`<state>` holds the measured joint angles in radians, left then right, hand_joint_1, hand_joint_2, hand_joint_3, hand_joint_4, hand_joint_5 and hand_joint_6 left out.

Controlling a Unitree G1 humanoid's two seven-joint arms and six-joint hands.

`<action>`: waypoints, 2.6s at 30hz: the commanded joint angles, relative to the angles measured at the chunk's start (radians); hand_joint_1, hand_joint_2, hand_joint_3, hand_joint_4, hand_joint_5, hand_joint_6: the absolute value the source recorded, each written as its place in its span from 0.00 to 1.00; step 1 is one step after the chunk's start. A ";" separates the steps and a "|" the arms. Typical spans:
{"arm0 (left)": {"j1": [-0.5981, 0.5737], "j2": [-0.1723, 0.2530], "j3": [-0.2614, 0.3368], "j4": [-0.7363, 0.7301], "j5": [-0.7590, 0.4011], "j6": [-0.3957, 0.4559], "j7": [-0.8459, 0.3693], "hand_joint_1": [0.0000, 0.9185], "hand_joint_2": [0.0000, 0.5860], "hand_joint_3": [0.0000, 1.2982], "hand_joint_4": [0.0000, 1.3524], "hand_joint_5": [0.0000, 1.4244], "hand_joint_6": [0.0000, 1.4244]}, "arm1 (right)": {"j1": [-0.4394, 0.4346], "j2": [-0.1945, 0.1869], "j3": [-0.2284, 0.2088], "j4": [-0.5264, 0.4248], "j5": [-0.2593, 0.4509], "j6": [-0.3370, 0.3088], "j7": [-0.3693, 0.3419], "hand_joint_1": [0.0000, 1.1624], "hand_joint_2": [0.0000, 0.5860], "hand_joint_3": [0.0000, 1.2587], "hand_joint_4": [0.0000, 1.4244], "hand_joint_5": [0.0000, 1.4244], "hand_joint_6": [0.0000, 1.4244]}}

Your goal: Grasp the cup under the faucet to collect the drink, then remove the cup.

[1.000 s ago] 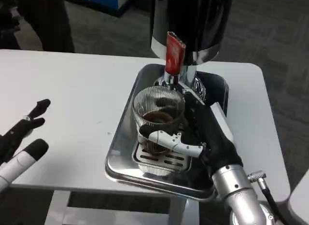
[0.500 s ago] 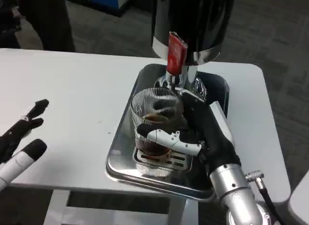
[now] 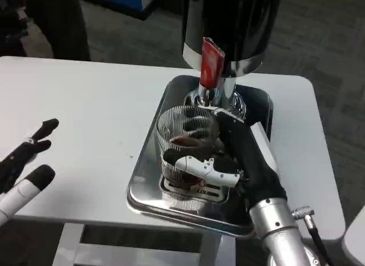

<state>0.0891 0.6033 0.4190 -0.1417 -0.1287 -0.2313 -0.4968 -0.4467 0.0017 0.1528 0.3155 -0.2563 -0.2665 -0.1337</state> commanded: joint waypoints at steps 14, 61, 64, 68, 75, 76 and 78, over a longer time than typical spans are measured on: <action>0.021 -0.004 0.003 -0.019 -0.005 0.007 0.013 0.00 0.09 0.04 0.00 0.03 0.00 | 0.080 0.008 0.008 -0.073 -0.048 -0.045 -0.068 0.74 0.26 0.51 0.48 0.61 0.68; 0.007 0.000 -0.010 -0.005 -0.010 0.009 0.013 0.00 0.09 0.04 0.00 0.03 0.00 | 0.199 -0.019 0.047 -0.279 -0.184 -0.095 -0.144 0.74 0.26 0.52 0.49 0.62 0.72; 0.007 0.000 -0.010 -0.005 -0.010 0.009 0.013 0.00 0.09 0.04 0.00 0.03 0.00 | 0.223 -0.023 0.046 -0.310 -0.180 -0.089 -0.133 0.74 0.26 0.52 0.49 0.62 0.72; 0.005 0.000 -0.022 -0.026 0.003 0.002 0.014 0.00 0.09 0.04 0.00 0.03 0.00 | 0.249 -0.022 0.045 -0.338 -0.173 -0.082 -0.120 0.74 0.26 0.52 0.49 0.63 0.72; 0.016 -0.005 -0.031 -0.073 0.026 0.001 0.021 0.00 0.09 0.04 0.00 0.03 0.00 | 0.311 -0.007 0.058 -0.424 -0.168 -0.060 -0.084 0.74 0.27 0.52 0.49 0.63 0.73; 0.019 -0.004 -0.030 -0.081 0.031 -0.001 0.022 0.00 0.09 0.04 0.00 0.03 0.00 | 0.326 -0.005 0.062 -0.447 -0.168 -0.054 -0.075 0.74 0.27 0.52 0.49 0.63 0.73; 0.024 -0.003 -0.028 -0.092 0.037 -0.003 0.025 0.00 0.09 0.04 0.00 0.03 0.00 | 0.345 -0.001 0.067 -0.479 -0.168 -0.044 -0.063 0.74 0.27 0.52 0.49 0.63 0.73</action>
<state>0.0926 0.6027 0.3914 -0.2062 -0.1060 -0.2298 -0.4848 -0.1268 -0.0107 0.2098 -0.0913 -0.4426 -0.3105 -0.2056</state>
